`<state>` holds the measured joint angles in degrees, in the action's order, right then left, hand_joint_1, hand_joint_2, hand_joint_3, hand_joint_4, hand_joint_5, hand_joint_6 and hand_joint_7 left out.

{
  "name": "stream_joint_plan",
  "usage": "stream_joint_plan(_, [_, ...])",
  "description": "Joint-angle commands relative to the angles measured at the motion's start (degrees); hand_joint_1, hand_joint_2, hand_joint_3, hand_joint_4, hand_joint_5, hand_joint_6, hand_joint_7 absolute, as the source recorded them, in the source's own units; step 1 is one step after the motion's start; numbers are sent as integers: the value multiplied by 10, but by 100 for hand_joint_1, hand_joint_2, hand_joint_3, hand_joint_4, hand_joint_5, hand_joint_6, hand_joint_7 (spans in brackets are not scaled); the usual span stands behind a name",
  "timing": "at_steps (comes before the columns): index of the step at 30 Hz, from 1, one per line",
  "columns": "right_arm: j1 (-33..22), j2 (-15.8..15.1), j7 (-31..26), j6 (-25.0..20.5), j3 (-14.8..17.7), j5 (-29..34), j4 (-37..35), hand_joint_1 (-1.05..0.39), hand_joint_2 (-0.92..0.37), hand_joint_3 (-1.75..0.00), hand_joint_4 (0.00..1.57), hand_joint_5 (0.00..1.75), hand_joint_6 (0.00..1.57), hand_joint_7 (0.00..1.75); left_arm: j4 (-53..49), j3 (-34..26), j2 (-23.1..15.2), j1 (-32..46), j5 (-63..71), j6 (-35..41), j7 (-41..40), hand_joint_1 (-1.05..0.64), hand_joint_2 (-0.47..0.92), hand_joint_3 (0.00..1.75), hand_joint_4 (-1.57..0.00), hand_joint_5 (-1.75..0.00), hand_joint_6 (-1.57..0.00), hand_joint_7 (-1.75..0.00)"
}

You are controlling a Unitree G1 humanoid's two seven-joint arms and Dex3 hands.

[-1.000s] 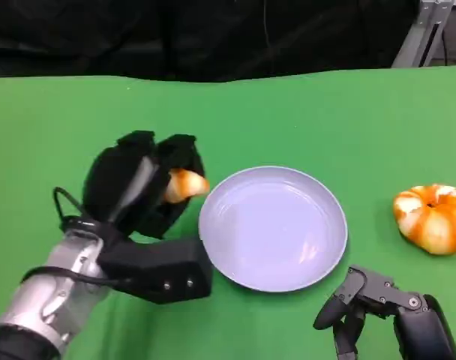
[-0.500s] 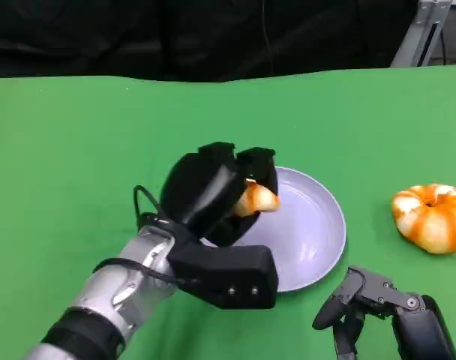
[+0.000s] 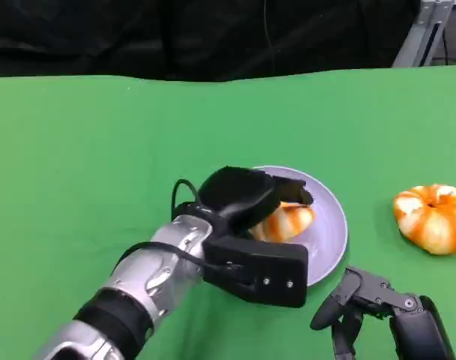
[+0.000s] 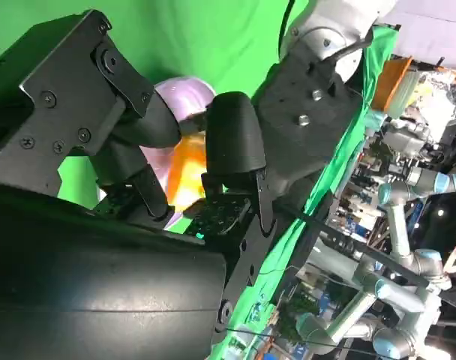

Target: Grasp the bread from the table and place it into the plate.

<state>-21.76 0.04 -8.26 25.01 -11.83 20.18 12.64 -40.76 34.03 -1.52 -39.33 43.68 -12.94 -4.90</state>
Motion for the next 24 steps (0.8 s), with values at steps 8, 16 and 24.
stream_joint_plan(8, [3,-4,-8,11,7,-4,-5,6,-24,-152,93,175,84,134,37,12,-28,-15,3,50,125,-84,92,48,0,0,-4,-1])
stream_joint_plan(16, [8,-4,-9,9,10,-4,-9,7,-22,-155,94,175,84,135,78,-12,-55,8,-22,19,118,-87,92,48,-3,-1,-8,-3])
stream_joint_plan(24, [25,-10,-23,34,23,2,-40,8,-22,-155,92,175,85,136,145,-94,-71,89,-130,-83,68,-51,92,17,-6,-64,-35,-8])
